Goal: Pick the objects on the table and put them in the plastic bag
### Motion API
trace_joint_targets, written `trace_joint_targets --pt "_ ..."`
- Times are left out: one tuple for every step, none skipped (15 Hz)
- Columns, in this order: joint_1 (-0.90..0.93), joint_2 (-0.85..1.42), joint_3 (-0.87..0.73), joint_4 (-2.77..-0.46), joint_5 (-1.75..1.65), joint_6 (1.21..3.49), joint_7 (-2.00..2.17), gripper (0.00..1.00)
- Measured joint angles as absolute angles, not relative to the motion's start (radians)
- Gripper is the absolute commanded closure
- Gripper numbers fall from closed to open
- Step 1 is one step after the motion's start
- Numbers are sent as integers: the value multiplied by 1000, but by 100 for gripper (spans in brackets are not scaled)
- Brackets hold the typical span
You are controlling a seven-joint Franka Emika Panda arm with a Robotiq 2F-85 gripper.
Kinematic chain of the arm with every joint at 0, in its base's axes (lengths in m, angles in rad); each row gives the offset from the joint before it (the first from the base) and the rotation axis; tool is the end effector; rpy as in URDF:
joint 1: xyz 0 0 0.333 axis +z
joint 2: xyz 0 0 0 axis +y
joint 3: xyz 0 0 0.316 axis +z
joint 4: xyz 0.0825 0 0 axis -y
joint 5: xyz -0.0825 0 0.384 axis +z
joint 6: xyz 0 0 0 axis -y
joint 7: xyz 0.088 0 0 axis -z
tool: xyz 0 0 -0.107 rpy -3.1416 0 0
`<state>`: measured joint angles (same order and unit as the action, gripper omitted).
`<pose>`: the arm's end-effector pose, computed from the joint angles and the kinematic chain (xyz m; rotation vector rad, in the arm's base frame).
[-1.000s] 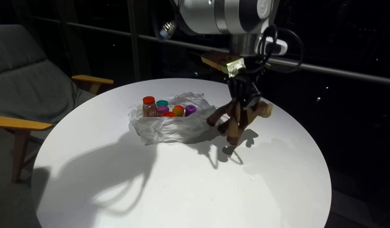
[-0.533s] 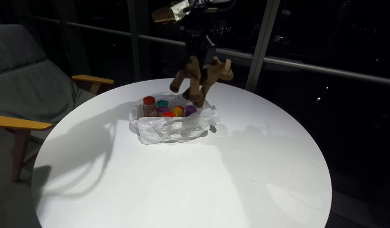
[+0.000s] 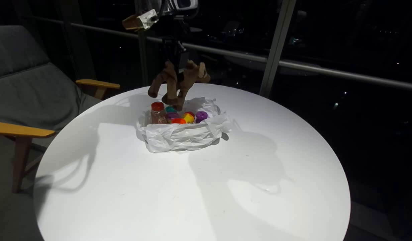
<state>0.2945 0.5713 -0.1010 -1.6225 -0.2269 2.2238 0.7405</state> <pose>0.6788 0.1349 0.2955 2.8807 -0.5757 0.1972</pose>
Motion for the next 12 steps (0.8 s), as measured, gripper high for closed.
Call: trace_joint_targets --pt "295 587 -102 -1623 -243 2235 751 97" --pt "295 603 -105 -1622 -257 2249 761 97" --pt "294 618 -108 -1622 -268 2260 768 97" --pt "295 632 -112 -1621 -277 2265 777 97" --pt "297 646 -118 -1620 -293 2265 791 97" --pt "300 661 -126 -1619 -312 2265 807 97" --pt "306 676 -135 -1616 -332 2262 823 97" --pt "314 693 -147 -1613 -356 2256 841 97" --pt "324 709 -158 -1608 -380 2241 857 97" --pt "335 726 -169 -1600 -405 2218 874 97" --pt "347 742 -177 -1590 -429 2190 890 97" --pt "358 758 -183 -1578 -448 2160 904 97"
